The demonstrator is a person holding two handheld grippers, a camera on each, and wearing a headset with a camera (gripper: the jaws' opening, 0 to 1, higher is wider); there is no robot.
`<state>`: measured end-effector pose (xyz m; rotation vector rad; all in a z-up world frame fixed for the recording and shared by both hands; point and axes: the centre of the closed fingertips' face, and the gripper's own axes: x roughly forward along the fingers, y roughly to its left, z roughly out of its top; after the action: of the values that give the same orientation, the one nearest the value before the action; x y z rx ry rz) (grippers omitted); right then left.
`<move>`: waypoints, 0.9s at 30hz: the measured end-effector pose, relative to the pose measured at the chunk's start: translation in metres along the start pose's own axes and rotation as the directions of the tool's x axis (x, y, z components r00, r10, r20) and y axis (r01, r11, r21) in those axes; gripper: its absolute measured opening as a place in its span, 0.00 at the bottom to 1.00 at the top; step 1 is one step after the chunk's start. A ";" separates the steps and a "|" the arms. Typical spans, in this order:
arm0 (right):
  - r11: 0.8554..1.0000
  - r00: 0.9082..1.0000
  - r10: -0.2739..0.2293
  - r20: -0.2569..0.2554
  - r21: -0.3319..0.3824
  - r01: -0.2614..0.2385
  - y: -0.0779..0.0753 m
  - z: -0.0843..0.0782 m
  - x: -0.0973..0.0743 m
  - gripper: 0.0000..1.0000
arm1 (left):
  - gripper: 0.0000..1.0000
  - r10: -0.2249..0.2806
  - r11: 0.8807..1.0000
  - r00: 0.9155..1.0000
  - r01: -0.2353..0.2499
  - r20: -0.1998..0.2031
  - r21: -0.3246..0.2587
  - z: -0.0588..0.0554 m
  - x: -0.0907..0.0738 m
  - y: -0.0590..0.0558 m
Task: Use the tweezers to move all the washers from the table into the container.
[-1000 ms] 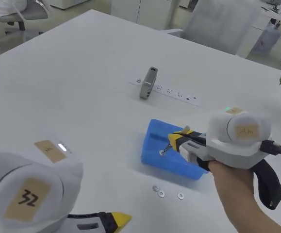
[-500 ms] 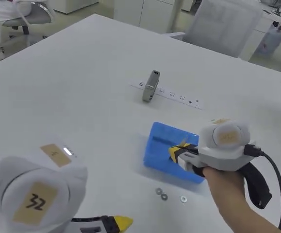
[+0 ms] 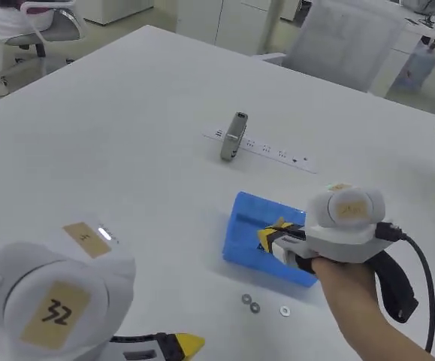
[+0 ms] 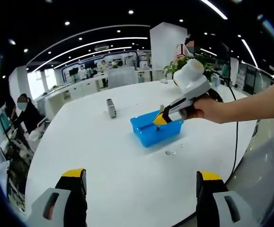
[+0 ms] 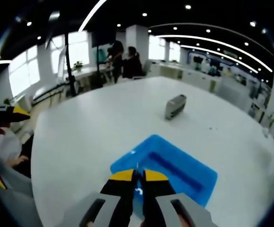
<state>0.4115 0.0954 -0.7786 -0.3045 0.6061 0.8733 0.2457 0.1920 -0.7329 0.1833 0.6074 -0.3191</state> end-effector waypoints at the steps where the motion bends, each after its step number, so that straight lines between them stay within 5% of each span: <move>1: 1.000 1.000 -0.007 0.010 -0.008 0.007 -0.001 0.003 -0.003 0.02 | 0.99 -0.001 1.000 1.000 0.001 0.001 0.000 0.000 0.000 0.000; 8: 1.000 0.995 -0.004 0.095 0.019 0.002 0.005 0.026 -0.039 0.02 | 0.99 0.005 1.000 1.000 -0.006 0.012 0.011 0.004 -0.003 -0.001; 13: 0.999 0.993 0.009 0.122 0.036 -0.013 0.008 0.024 -0.054 0.02 | 0.99 0.013 1.000 1.000 -0.013 0.018 0.009 0.005 -0.004 0.001; 27: 0.995 0.997 0.081 0.000 0.053 -0.081 0.033 -0.027 -0.038 0.02 | 0.99 0.012 1.000 1.000 -0.012 0.005 0.008 0.000 -0.003 0.001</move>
<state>0.3569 0.0793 -0.7772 -0.2341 0.6458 0.9336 0.2438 0.1933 -0.7307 0.1941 0.5995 -0.3108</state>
